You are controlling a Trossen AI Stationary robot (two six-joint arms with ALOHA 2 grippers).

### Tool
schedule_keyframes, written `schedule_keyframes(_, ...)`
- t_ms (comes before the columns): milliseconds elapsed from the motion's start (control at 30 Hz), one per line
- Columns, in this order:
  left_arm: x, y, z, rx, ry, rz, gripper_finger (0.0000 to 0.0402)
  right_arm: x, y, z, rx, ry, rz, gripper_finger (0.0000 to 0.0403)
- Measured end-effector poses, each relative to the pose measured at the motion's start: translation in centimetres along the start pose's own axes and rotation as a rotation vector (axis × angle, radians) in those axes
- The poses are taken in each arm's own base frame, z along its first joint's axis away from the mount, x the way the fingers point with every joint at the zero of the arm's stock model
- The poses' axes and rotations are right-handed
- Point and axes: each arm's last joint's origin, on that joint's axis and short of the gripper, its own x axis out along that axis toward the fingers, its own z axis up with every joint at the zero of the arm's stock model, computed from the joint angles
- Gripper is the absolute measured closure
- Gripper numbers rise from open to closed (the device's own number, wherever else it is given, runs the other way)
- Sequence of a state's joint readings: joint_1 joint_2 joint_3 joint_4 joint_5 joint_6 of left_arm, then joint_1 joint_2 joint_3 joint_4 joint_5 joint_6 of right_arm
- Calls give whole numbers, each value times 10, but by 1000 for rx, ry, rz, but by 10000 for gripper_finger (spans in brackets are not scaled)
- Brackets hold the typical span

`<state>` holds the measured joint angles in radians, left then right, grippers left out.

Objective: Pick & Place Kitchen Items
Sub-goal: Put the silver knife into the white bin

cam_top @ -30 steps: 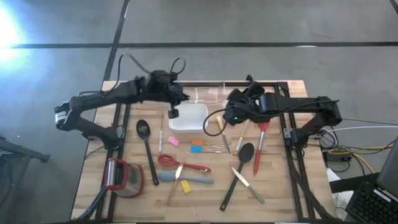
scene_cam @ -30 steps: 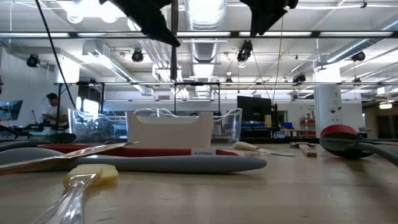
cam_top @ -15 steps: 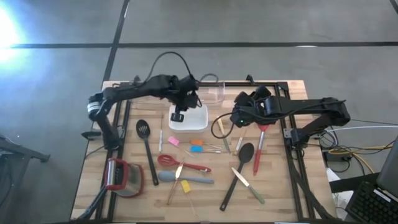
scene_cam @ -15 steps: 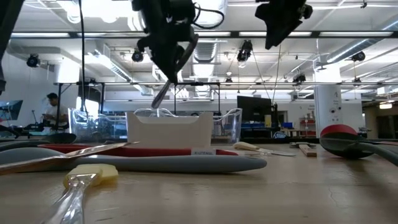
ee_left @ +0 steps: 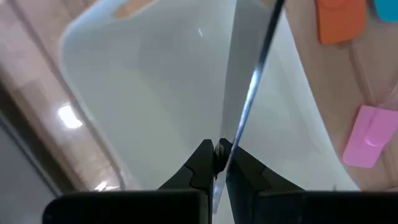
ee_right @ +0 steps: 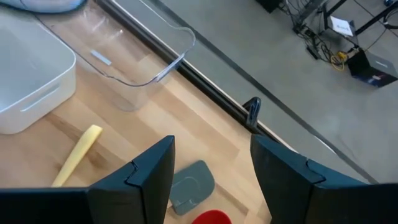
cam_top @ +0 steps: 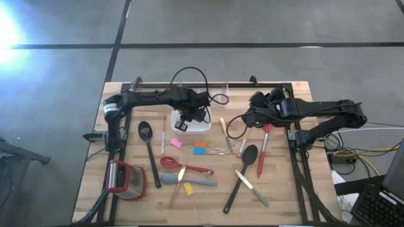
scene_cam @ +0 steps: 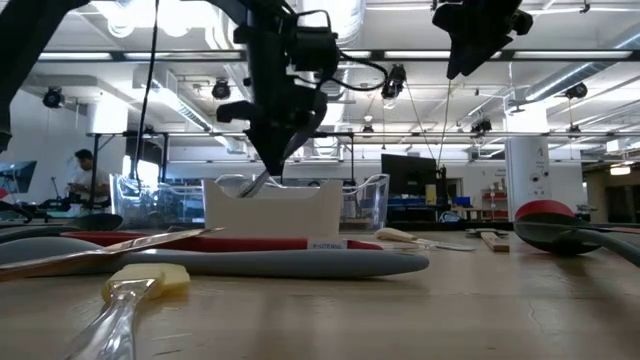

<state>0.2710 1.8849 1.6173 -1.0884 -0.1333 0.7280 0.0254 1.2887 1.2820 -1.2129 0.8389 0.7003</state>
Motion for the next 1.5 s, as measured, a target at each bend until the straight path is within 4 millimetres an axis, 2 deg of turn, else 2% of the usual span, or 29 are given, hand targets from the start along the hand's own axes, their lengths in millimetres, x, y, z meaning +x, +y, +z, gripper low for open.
schedule_keyframes(267, 28, 2, 8, -10, 59, -22, 377, 2, 2, 0, 0, -6, 3, 197)
schedule_keyframes(500, 41, 5, 13, -26, 101, -53, 377, 3, 4, 0, -4, -5, 1, 197)
schedule_keyframes(1100, 68, 5, 16, -20, 176, -83, 377, 3, 4, -1, 0, -4, 4, 197)
schedule_keyframes(1333, 70, 5, 17, 9, 178, -76, 376, 3, 4, 0, 4, -5, 8, 197)
schedule_keyframes(1500, 71, 7, 16, -6, 238, 7, 313, 3, 5, 0, 8, -2, 16, 197)
